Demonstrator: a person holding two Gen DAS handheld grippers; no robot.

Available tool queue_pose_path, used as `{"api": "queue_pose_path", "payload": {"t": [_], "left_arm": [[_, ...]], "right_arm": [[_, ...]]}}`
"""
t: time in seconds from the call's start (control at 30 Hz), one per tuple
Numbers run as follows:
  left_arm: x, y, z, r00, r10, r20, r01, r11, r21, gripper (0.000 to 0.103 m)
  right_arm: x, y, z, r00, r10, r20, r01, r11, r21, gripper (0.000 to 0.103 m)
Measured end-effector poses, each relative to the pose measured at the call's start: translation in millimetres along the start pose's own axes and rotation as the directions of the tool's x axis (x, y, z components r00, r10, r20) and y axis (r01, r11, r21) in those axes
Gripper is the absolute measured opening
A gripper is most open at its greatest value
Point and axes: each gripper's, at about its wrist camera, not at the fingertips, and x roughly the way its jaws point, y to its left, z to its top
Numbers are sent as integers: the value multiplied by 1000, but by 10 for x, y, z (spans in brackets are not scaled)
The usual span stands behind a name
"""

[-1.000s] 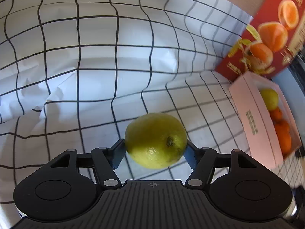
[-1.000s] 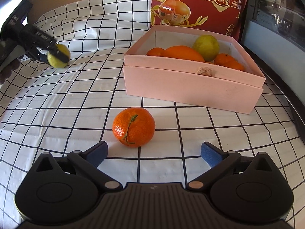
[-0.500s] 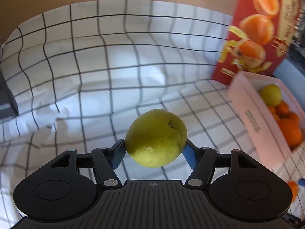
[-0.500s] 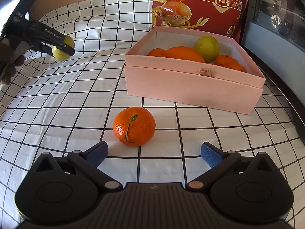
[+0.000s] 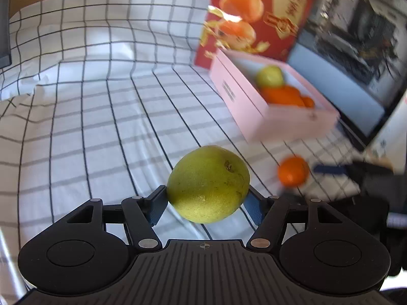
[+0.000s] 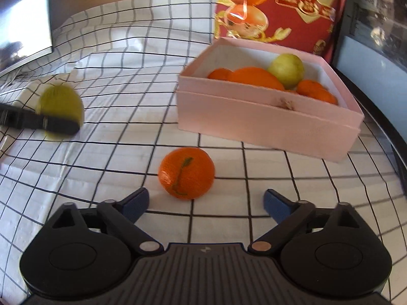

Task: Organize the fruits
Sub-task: 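Carry the held pear toward the box with left tool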

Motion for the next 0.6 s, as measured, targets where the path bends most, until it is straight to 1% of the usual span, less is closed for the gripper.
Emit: {"api": "queue_pose_path", "payload": {"t": [0.03,0.1,0.13,0.17,0.2,0.27,0.47,0.6], "left_arm": [[-11,-48,-38,1000,4,-5,-4,1000,7,70],[-42,-124,-104,1000,7,-7,-6,1000,18,70],[-51,-155,-128,1000,9,-7,-9,1000,24,70],[-59,-171,-149,1000,13,-7,-13,999,31,70],[-65,-197,-170,1000,18,-6,-18,999,39,70],[-89,-239,-217,1000,24,-5,-23,998,54,70],[-97,-372,-236,1000,-5,-9,6,995,98,70],[-68,-504,-104,999,-38,3,37,993,110,70]], "right_arm": [[-4,24,16,1000,3,6,-3,1000,-16,85],[-3,69,59,1000,16,14,-15,999,-42,69],[2,78,81,1000,24,14,-24,999,-44,64],[12,86,103,999,35,13,-35,999,-39,55],[28,87,126,999,45,9,-44,999,-29,49],[54,91,160,999,48,5,-48,999,-21,46],[-19,59,156,998,60,-3,-60,998,-25,45],[-151,-81,147,999,40,5,-40,999,12,45]]}}
